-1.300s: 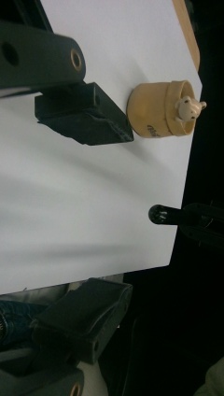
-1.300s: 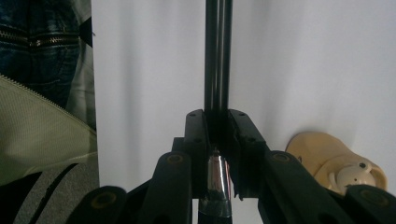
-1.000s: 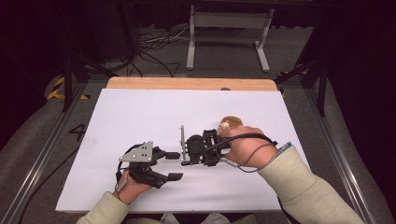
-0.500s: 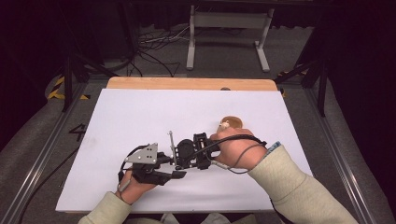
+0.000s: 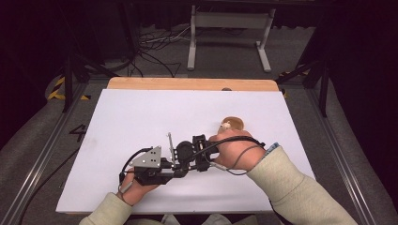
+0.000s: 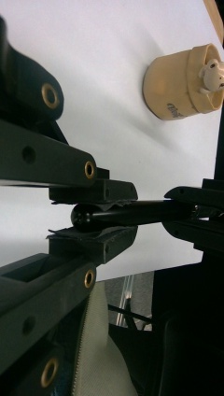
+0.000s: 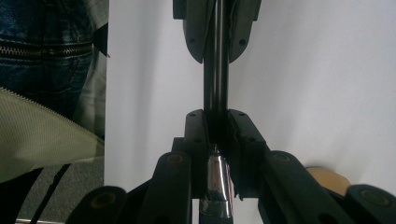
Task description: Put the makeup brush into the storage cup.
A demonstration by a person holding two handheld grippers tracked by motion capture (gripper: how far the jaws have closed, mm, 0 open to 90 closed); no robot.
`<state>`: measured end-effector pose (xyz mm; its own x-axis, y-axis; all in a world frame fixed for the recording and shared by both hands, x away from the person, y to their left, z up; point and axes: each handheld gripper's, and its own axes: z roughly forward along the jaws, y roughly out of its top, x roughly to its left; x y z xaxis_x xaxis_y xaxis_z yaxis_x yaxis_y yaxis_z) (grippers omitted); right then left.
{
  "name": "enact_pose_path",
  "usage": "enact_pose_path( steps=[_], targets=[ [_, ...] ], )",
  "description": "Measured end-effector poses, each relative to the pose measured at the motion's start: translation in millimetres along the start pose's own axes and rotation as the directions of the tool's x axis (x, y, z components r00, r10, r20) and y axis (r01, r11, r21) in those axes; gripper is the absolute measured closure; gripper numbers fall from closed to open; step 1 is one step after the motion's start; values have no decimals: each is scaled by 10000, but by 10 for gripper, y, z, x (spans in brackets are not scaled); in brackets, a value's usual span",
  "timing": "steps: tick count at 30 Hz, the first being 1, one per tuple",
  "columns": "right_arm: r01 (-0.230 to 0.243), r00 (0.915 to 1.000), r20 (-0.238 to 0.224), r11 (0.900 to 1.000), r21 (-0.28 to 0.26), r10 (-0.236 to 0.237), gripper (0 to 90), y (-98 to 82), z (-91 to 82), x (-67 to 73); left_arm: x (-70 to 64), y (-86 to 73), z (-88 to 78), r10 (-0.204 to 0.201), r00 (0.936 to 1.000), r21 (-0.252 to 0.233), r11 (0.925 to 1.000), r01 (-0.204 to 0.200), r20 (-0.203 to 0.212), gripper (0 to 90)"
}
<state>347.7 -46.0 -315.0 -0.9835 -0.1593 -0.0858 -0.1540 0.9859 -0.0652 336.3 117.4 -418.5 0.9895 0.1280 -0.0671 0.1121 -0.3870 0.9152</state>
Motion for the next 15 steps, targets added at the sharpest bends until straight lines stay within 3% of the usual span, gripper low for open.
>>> enact_pose_path(
  steps=[11, 15],
  targets=[
    [-30, 9999, -98, 9996, -293, 27, 783, -32, 0, -1, -21, -1, -13, 273, 9996, -22, 9996, -274, -92, 795],
    [-99, 9999, 102, 9973, -723, 107, 726, -72, -38, 0, -22, 2, -45, 294, 9995, -222, 9993, -297, -130, 796]
  ],
)
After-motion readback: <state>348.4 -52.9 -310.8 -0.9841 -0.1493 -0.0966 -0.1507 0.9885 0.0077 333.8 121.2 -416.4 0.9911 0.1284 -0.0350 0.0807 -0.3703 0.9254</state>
